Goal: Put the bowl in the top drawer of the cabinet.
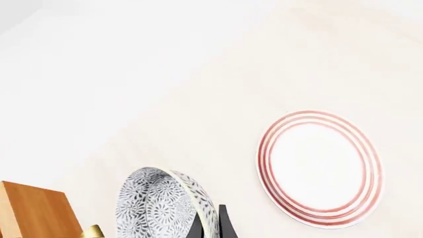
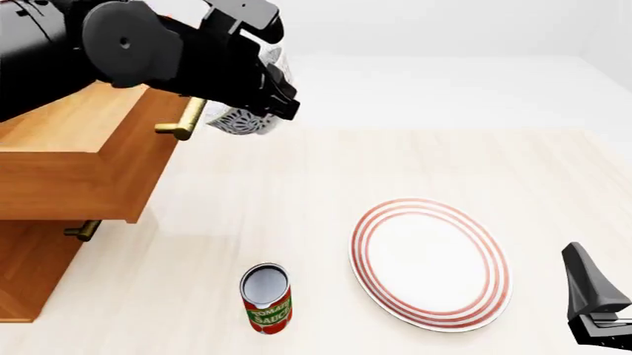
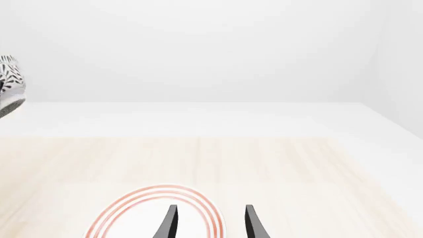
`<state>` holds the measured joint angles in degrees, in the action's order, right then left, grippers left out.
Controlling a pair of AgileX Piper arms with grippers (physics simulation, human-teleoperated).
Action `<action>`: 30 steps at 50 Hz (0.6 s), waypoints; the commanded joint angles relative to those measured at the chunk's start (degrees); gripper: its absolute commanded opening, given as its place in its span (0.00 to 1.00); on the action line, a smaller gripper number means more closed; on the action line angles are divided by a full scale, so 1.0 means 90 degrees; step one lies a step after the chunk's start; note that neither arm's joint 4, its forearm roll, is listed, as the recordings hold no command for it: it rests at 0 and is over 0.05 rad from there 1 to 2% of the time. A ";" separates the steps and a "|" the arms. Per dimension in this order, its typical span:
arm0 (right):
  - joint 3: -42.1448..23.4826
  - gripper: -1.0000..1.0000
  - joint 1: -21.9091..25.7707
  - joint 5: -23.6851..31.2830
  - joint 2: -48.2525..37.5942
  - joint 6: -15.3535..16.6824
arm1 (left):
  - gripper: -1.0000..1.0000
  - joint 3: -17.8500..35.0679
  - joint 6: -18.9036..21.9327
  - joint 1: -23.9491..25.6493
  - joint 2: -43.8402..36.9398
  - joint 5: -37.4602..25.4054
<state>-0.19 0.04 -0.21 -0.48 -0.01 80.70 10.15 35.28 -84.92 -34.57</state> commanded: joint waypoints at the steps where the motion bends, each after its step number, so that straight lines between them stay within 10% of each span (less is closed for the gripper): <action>1: 0.0000 1.00 -0.0001 0.0000 -0.0001 -0.0001 | 0.00 0.1057 0.0425 0.0037 0.0069 -0.0579; 30: 0.0000 1.00 0.0001 0.0000 0.0000 0.0001 | 0.00 0.2934 0.1699 -0.0417 -0.0236 -0.1638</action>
<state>-0.19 0.04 -0.21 -0.48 -0.01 101.74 20.44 33.83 -86.71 -46.09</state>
